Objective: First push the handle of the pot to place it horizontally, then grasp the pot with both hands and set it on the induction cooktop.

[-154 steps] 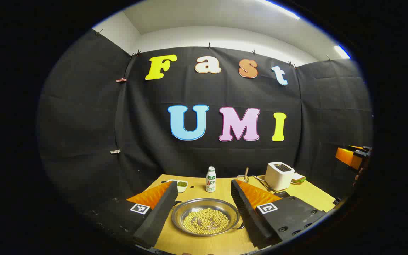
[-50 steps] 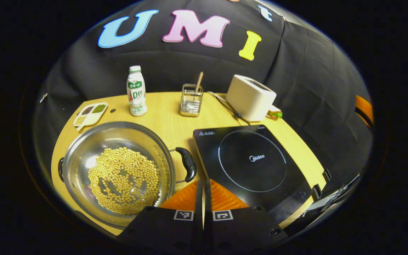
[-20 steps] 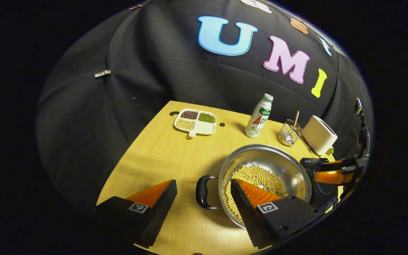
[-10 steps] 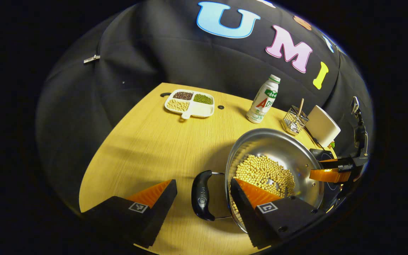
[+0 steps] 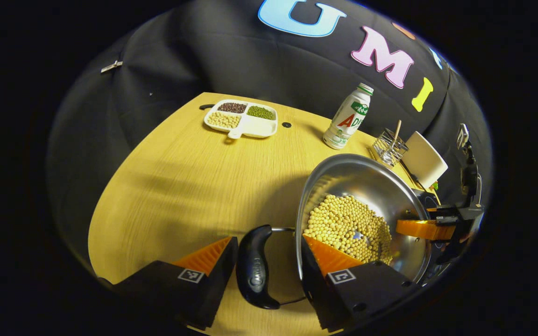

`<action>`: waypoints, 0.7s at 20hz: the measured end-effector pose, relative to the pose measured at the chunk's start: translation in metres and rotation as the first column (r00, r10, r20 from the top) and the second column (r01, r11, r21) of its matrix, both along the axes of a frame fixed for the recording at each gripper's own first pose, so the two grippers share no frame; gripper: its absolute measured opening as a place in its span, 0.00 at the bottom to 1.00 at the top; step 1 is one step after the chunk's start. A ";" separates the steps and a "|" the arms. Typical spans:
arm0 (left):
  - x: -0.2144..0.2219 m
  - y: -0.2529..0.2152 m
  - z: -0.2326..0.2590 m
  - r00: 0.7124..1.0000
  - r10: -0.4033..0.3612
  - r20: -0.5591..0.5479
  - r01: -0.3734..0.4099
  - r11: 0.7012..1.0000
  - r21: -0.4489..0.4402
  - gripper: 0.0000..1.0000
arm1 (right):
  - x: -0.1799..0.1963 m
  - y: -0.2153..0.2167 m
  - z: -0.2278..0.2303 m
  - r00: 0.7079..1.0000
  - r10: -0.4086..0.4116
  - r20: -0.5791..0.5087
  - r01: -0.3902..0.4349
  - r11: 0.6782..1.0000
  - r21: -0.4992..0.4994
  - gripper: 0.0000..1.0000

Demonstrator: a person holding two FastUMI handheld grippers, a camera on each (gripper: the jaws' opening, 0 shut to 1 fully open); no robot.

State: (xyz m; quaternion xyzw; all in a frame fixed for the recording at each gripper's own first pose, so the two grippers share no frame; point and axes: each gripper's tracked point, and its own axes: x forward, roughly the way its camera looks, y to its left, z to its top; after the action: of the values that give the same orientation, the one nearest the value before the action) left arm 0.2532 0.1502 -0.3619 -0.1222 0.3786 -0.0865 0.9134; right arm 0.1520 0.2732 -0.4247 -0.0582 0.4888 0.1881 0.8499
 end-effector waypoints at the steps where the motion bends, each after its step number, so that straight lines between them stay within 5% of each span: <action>1: 0.000 0.000 0.000 1.000 -0.001 0.000 0.001 1.000 -0.012 0.75 | -0.003 -0.001 -0.006 1.000 0.007 -0.010 -0.007 1.000 -0.014 0.88; 2: 0.000 -0.001 0.001 1.000 0.001 0.005 -0.001 1.000 -0.024 0.70 | -0.006 -0.001 -0.010 1.000 0.009 -0.027 -0.009 1.000 -0.011 0.68; 5: -0.002 0.004 -0.003 1.000 0.001 -0.006 -0.001 0.999 -0.033 0.66 | -0.006 0.003 -0.014 0.999 -0.025 -0.046 0.025 1.000 0.007 0.76; 13: -0.016 0.009 -0.004 0.997 0.046 -0.055 -0.048 0.999 -0.021 0.63 | -0.009 0.008 -0.015 0.993 -0.091 -0.073 0.096 0.993 0.064 0.58; 14: -0.021 0.009 -0.004 0.997 0.050 -0.060 -0.051 0.999 -0.017 0.62 | -0.014 0.007 -0.015 0.994 -0.086 -0.070 0.090 0.994 0.056 0.62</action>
State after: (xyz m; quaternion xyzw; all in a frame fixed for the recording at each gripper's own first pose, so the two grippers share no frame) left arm 0.2327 0.1592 -0.3660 -0.1429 0.4018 -0.0632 0.9023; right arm 0.1381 0.2806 -0.4396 -0.0052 0.5137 0.1668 0.8416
